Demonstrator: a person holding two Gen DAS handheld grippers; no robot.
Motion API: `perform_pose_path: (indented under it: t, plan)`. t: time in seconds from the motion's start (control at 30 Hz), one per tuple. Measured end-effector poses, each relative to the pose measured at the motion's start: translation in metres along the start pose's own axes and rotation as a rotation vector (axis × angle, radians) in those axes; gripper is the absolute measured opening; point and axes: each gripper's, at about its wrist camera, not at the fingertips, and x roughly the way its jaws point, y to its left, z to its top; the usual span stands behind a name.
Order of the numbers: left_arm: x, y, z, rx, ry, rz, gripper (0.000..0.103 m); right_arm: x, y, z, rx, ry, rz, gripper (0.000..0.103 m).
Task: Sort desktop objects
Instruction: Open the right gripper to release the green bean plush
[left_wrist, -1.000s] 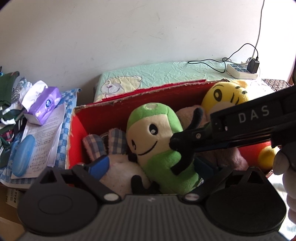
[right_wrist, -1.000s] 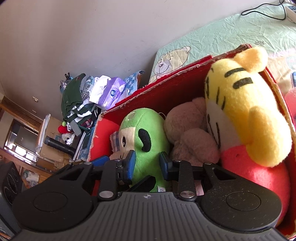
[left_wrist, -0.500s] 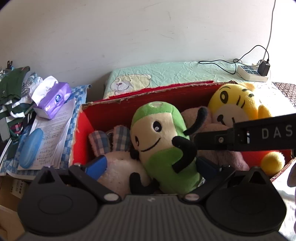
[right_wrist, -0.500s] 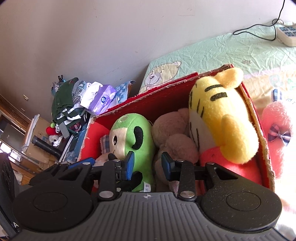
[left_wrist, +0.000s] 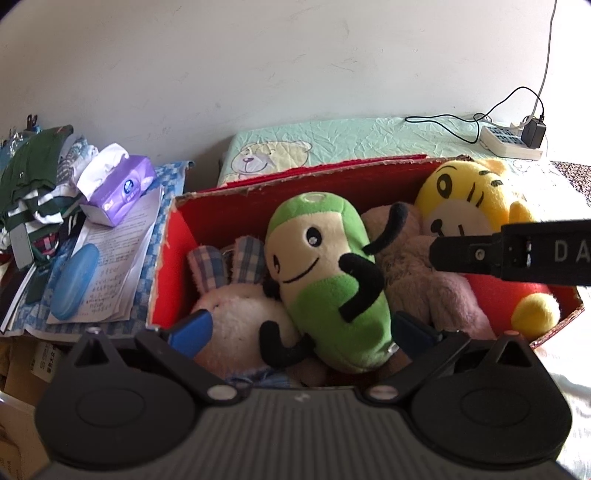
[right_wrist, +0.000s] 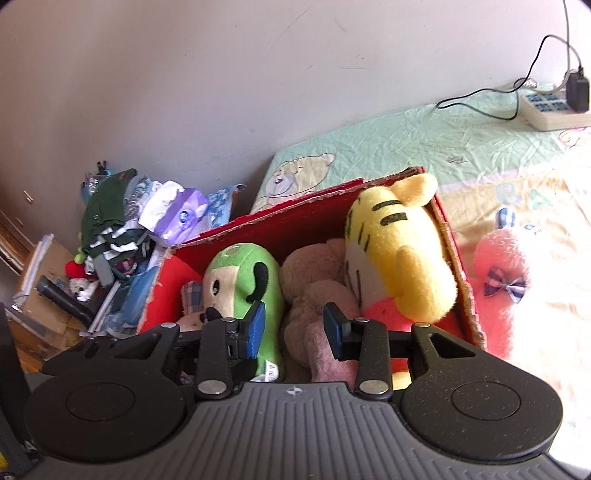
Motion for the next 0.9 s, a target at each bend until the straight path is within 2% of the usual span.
perform_pose_path:
  t: [0.1, 0.37, 0.63, 0.73, 0.9]
  plan:
    - [-0.005, 0.001, -0.002, -0.011, 0.002, 0.016, 0.103, -0.003, 0.003, -0.004, -0.026, -0.012, -0.043, 0.038]
    - [-0.021, 0.005, -0.007, -0.041, -0.013, 0.015, 0.103, -0.011, 0.013, -0.016, -0.054, -0.041, -0.081, 0.039]
    - [-0.027, 0.006, -0.013, -0.079, -0.008, 0.055, 0.103, -0.021, 0.017, -0.025, -0.061, -0.057, -0.111, 0.048]
    - [-0.026, 0.009, -0.015, -0.097, 0.002, 0.08, 0.103, -0.024, 0.018, -0.028, -0.065, -0.062, -0.122, 0.048]
    - [-0.03, 0.011, -0.018, -0.112, 0.02, 0.061, 0.103, -0.027, 0.019, -0.033, -0.071, -0.066, -0.125, 0.048]
